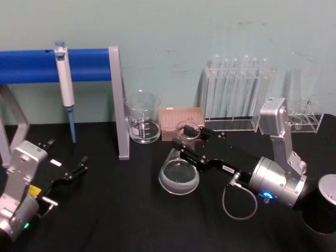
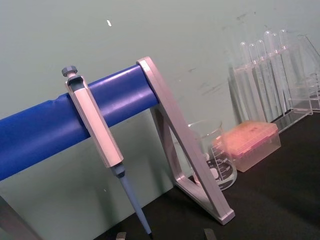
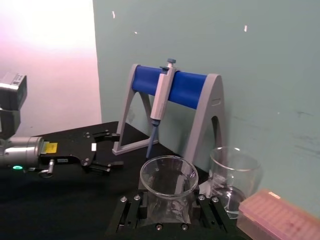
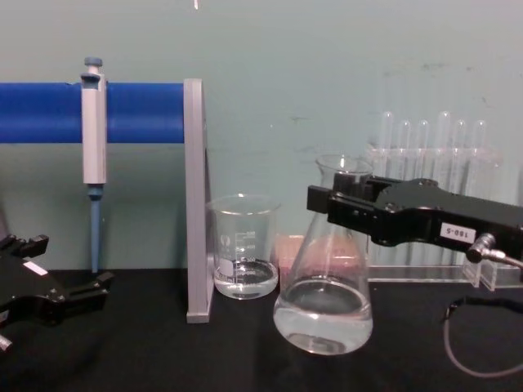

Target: Grasp the erlenmeyer flask with one hand, shake it three times, then place it back.

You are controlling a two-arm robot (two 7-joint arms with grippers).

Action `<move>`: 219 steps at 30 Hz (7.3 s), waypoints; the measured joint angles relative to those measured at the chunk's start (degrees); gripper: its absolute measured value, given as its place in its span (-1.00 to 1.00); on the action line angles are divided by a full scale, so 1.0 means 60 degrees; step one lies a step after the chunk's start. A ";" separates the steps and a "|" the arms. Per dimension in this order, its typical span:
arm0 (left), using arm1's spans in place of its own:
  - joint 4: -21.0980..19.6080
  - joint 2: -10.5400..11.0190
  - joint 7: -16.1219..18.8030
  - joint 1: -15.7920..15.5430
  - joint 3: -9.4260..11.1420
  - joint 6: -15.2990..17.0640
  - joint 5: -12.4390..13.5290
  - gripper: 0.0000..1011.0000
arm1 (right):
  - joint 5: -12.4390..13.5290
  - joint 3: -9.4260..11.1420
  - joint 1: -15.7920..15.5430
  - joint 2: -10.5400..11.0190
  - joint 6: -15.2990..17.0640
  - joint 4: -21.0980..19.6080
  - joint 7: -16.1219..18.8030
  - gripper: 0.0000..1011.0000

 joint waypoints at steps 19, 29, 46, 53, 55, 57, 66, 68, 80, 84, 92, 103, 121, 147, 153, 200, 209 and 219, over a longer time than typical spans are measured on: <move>0.0000 0.0000 0.0000 0.0001 0.0000 0.0000 0.0000 0.98 | 0.0169 0.0040 0.0065 0.0071 -0.0090 0.0156 -0.0681 -0.10; 0.0000 0.0000 0.0000 0.0001 0.0000 0.0000 0.0000 0.98 | -0.0072 0.0763 -0.0055 0.0078 -0.0055 0.0390 -0.1748 -0.10; 0.0000 0.0000 0.0000 0.0000 0.0000 0.0000 0.0000 0.98 | -0.0716 0.1984 -0.0463 0.0173 0.0177 0.0473 -0.3176 -0.10; 0.0000 0.0000 0.0000 0.0001 0.0000 0.0000 0.0000 0.98 | -0.0862 0.2093 -0.0484 0.0084 0.0210 0.0463 -0.3107 -0.10; 0.0000 0.0000 0.0000 0.0001 0.0000 0.0000 0.0000 0.98 | -0.0894 0.2099 -0.0484 0.0051 0.0223 0.0451 -0.3005 -0.10; 0.0000 0.0000 0.0000 0.0000 0.0000 0.0000 0.0001 0.98 | -0.0916 0.2100 -0.0484 0.0031 0.0227 0.0450 -0.2937 -0.10; 0.0000 0.0000 0.0000 0.0000 0.0000 -0.0001 0.0000 0.98 | -0.0998 0.1975 -0.0393 -0.0156 0.0229 0.0439 -0.2372 -0.10; 0.0000 0.0000 0.0000 0.0000 0.0000 0.0000 0.0000 0.98 | -0.0998 0.1919 -0.0372 -0.0185 0.0223 0.0417 -0.2252 -0.10; 0.0000 0.0000 0.0000 0.0000 0.0000 0.0000 0.0000 0.98 | -0.0733 0.1194 -0.0274 -0.0258 0.0162 0.0152 -0.1241 -0.10; 0.0000 0.0000 0.0000 0.0000 0.0000 0.0000 0.0000 0.98 | -0.0600 0.0966 -0.0243 -0.0230 0.0154 0.0088 -0.0986 -0.10; 0.0000 -0.0001 0.0000 0.0000 0.0000 0.0000 0.0000 0.98 | -0.0291 0.0561 -0.0181 -0.0126 0.0114 -0.0040 -0.0526 -0.10; 0.0000 0.0000 0.0000 0.0000 0.0001 0.0000 0.0001 0.98 | -0.0004 0.0257 -0.0108 0.0030 0.0050 -0.0082 -0.0377 -0.10; 0.0000 0.0000 0.0000 0.0000 0.0000 0.0000 0.0000 0.98 | 0.0144 0.0054 -0.0049 0.0152 -0.0002 -0.0087 -0.0496 -0.10; 0.0000 0.0000 0.0000 0.0000 0.0000 0.0000 0.0000 0.98 | 0.0061 -0.0215 0.0131 0.0103 -0.0149 0.0437 -0.0394 -0.10; 0.0000 0.0000 0.0000 0.0000 0.0000 0.0000 0.0000 0.98 | -0.0018 -0.0276 0.0174 0.0083 -0.0210 0.0612 -0.0326 -0.10; 0.0000 0.0000 0.0000 0.0001 0.0000 0.0000 0.0000 0.98 | -0.0257 -0.0688 0.0615 -0.0225 -0.0076 0.1706 0.0103 -0.10; 0.0000 0.0000 0.0000 -0.0001 0.0000 0.0000 0.0000 0.98 | -0.0262 -0.0757 0.0652 -0.0220 0.0042 0.1754 0.0116 -0.10; 0.0000 0.0000 0.0000 0.0000 0.0000 0.0000 0.0000 0.98 | -0.0257 -0.0799 0.0661 -0.0202 0.0103 0.1761 0.0118 -0.10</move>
